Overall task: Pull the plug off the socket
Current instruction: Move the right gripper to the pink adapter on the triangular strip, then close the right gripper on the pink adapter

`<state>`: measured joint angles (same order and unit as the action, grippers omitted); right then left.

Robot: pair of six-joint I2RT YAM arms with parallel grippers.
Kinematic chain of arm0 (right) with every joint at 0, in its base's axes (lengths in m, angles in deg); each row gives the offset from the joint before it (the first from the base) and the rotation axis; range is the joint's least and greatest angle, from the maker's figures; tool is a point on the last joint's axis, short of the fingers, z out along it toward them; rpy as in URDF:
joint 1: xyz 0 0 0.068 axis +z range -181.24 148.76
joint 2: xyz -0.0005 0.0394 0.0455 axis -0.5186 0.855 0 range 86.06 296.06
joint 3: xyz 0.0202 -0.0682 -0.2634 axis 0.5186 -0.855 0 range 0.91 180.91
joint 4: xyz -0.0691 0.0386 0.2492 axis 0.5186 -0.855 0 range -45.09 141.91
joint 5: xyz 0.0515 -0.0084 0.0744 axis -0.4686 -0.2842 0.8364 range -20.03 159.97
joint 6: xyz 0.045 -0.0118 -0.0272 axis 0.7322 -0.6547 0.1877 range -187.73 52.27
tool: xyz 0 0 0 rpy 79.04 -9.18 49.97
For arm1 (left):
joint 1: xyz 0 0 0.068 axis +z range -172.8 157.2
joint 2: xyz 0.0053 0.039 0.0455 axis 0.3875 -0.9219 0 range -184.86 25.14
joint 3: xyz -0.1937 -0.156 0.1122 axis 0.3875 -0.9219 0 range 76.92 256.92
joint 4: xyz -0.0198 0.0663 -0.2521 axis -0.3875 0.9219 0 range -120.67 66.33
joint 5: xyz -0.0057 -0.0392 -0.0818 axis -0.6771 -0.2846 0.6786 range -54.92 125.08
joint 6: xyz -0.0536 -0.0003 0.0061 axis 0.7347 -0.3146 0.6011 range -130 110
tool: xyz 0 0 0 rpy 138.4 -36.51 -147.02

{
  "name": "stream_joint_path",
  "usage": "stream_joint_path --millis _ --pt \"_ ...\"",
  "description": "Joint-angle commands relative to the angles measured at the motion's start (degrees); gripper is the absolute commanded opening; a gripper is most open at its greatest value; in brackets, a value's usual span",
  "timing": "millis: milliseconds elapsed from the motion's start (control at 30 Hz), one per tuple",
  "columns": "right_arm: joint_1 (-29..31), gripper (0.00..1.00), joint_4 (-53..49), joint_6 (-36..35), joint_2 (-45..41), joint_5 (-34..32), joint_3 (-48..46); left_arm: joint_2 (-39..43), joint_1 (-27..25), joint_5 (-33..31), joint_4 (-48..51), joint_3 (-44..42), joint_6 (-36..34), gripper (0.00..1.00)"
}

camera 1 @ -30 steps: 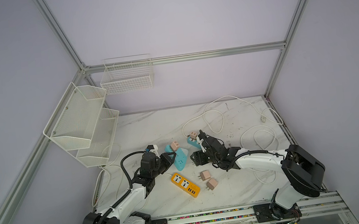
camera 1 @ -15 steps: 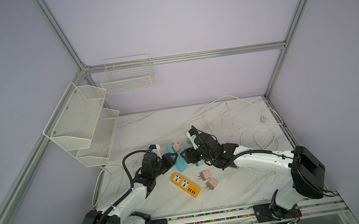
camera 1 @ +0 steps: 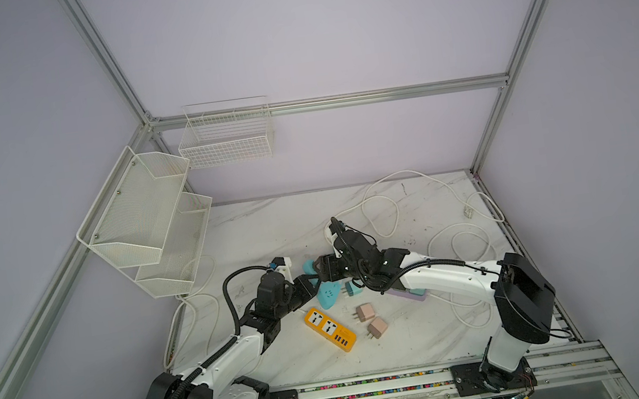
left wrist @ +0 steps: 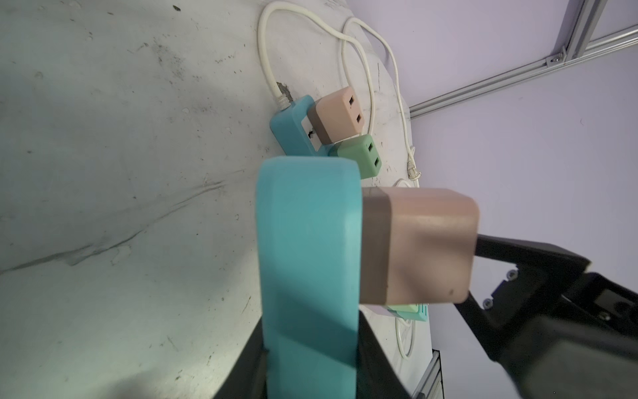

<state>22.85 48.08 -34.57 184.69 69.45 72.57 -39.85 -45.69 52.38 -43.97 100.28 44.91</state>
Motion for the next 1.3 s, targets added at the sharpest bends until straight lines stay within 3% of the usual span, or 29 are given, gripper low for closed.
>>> stream_joint_path --millis 0,800,1267 --pt "-0.4 0.66 -1.5 1.1 1.2 0.2 2.2 1.3 -0.6 0.2 -5.7 2.9 -1.8 0.0" --pt "-1.1 0.39 2.7 -6.6 4.2 7.1 0.1 -0.2 -1.0 1.8 -5.7 4.7 -2.8 0.0" --pt "-1.7 0.18 9.0 -6.2 -2.1 5.9 -5.2 0.7 -1.0 2.5 -4.7 4.4 -2.9 0.0"
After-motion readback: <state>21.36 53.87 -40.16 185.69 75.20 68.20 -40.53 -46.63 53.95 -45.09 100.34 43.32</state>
